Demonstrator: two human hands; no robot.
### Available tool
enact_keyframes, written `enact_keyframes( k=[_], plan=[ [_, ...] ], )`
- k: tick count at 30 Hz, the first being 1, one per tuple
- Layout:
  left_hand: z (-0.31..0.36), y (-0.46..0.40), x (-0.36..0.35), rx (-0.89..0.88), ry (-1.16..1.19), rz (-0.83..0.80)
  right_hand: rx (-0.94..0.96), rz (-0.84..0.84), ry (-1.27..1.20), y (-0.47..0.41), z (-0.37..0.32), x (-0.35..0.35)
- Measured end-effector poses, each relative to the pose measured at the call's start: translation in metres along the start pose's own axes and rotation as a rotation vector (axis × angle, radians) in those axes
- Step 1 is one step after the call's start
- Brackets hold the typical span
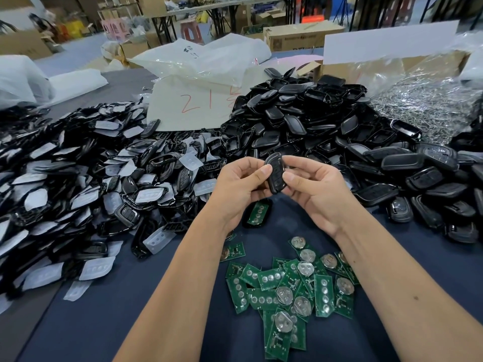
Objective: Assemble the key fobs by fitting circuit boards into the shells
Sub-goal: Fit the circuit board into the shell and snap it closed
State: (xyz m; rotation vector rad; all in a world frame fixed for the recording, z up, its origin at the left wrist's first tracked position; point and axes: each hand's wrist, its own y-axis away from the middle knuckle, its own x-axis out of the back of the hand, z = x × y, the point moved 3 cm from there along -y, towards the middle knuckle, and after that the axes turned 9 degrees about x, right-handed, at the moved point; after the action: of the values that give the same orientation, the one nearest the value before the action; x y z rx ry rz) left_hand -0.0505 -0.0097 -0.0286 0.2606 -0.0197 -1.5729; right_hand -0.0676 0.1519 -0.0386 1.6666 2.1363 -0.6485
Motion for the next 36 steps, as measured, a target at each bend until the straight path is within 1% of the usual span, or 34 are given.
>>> enact_keyframes(
  k=[4,6,7,8,9,11,12,13,15,18,22,25,27,30,32,34,36],
  plan=[
    [0.002,0.001,-0.002,-0.013,0.025,-0.033,-0.038,-0.048,-0.077,-0.002,-0.001,0.001],
    [0.003,0.0,-0.001,-0.024,0.023,0.006,-0.024,-0.026,-0.06,-0.002,0.0,0.001],
    [0.003,0.0,0.0,-0.035,0.01,0.044,0.0,-0.009,-0.003,-0.002,0.0,0.002],
    [0.003,-0.001,0.001,-0.057,-0.025,0.09,0.04,0.002,0.107,-0.001,-0.002,0.002],
    [0.002,-0.002,0.002,-0.087,-0.087,0.138,0.098,0.004,0.278,-0.001,-0.005,0.002],
    [0.001,-0.005,0.002,-0.148,-0.252,0.2,0.236,-0.007,0.724,0.001,-0.01,0.001],
    [0.001,-0.005,0.001,-0.173,-0.321,0.215,0.286,-0.013,0.909,0.002,-0.01,-0.001],
    [0.0,-0.006,0.0,-0.194,-0.374,0.227,0.32,-0.011,1.033,0.004,-0.01,-0.004],
    [-0.001,-0.006,-0.002,-0.228,-0.434,0.257,0.363,0.019,1.126,0.009,-0.011,-0.009],
    [-0.001,-0.004,-0.001,-0.229,-0.449,0.305,0.407,0.047,1.15,0.011,-0.016,-0.012],
    [-0.001,0.0,0.002,-0.214,-0.41,0.334,0.405,-0.006,1.091,0.011,-0.015,-0.015],
    [0.001,0.003,-0.002,-0.228,-0.434,0.343,0.416,-0.034,1.137,0.011,-0.012,-0.015],
    [0.002,0.004,-0.005,-0.244,-0.48,0.353,0.426,-0.011,1.146,0.011,-0.01,-0.014],
    [0.002,0.006,-0.006,-0.246,-0.438,0.339,0.472,0.013,1.112,0.012,-0.009,-0.012],
    [0.006,0.007,-0.007,-0.268,-0.451,0.309,0.487,0.018,1.069,0.011,-0.009,-0.009],
    [0.012,0.009,-0.006,-0.275,-0.509,0.299,0.433,0.035,0.969,0.008,-0.006,-0.003],
    [0.019,0.011,0.003,-0.248,-0.68,0.397,0.342,0.079,0.776,0.004,-0.004,0.003]
  ],
)
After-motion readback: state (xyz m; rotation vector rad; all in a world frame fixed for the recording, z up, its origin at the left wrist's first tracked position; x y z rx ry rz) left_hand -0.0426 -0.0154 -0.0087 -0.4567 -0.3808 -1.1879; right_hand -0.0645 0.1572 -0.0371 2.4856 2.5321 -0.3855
